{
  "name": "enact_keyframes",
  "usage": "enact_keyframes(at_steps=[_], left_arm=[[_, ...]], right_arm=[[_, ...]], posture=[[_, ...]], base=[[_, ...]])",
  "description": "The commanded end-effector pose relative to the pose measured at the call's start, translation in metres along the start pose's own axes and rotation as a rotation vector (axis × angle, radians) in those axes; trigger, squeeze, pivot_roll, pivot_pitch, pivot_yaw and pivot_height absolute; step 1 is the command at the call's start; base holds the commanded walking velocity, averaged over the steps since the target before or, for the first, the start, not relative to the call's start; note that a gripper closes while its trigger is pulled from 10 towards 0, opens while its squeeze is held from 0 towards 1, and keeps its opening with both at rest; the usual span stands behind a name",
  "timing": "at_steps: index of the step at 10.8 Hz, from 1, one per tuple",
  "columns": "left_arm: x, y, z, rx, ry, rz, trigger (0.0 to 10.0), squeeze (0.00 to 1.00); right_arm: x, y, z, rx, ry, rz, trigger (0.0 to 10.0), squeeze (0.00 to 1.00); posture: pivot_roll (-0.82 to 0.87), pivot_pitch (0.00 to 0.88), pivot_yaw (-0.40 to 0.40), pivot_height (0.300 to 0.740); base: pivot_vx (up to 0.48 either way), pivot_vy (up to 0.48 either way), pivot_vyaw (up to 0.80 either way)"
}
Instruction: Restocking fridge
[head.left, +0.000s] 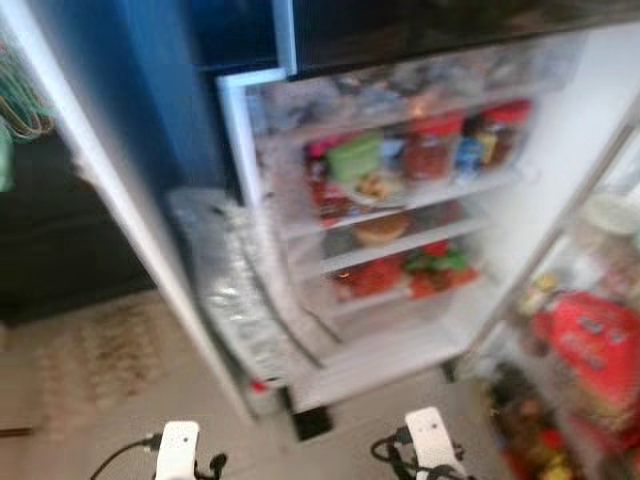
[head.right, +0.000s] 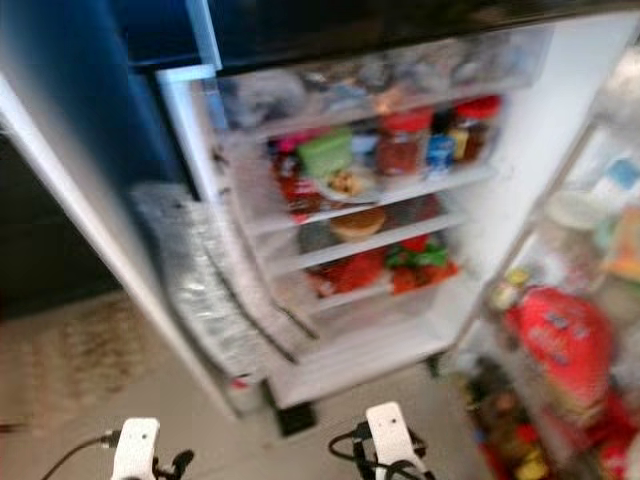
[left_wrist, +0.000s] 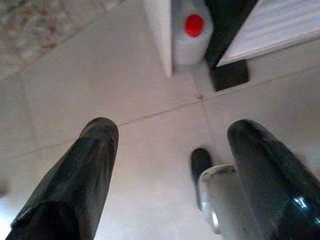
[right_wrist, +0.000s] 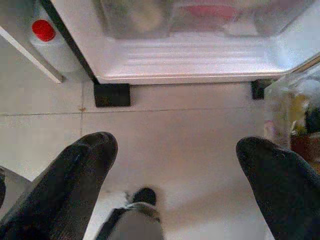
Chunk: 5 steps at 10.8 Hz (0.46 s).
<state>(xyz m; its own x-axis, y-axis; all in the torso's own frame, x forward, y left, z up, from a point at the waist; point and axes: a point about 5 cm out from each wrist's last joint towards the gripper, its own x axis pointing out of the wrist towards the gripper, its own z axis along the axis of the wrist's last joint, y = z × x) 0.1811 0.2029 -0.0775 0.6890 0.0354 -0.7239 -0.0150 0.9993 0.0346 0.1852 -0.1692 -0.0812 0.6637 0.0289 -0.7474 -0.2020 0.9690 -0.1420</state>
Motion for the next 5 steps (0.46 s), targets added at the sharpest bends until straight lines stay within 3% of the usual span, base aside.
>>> enact_keyframes(at_steps=[1,5], left_arm=[[-0.0007,-0.0008,-0.0037,0.0,0.018,-0.002,10.0,0.0],[-0.0019,-0.0001,-0.0077,0.003,0.033,-0.001,10.0,0.0]], right_arm=[[-0.002,-0.0002,-0.0078,0.003,0.029,-0.001,10.0,0.0],[-0.0026,0.0008,-0.01,-0.004,0.036,0.005,10.0,0.0]], posture=[[-0.09,0.033,0.061,0.74],[-0.09,0.019,0.066,0.74]], base=[[0.0,0.319,0.0],[0.0,0.319,0.0]])
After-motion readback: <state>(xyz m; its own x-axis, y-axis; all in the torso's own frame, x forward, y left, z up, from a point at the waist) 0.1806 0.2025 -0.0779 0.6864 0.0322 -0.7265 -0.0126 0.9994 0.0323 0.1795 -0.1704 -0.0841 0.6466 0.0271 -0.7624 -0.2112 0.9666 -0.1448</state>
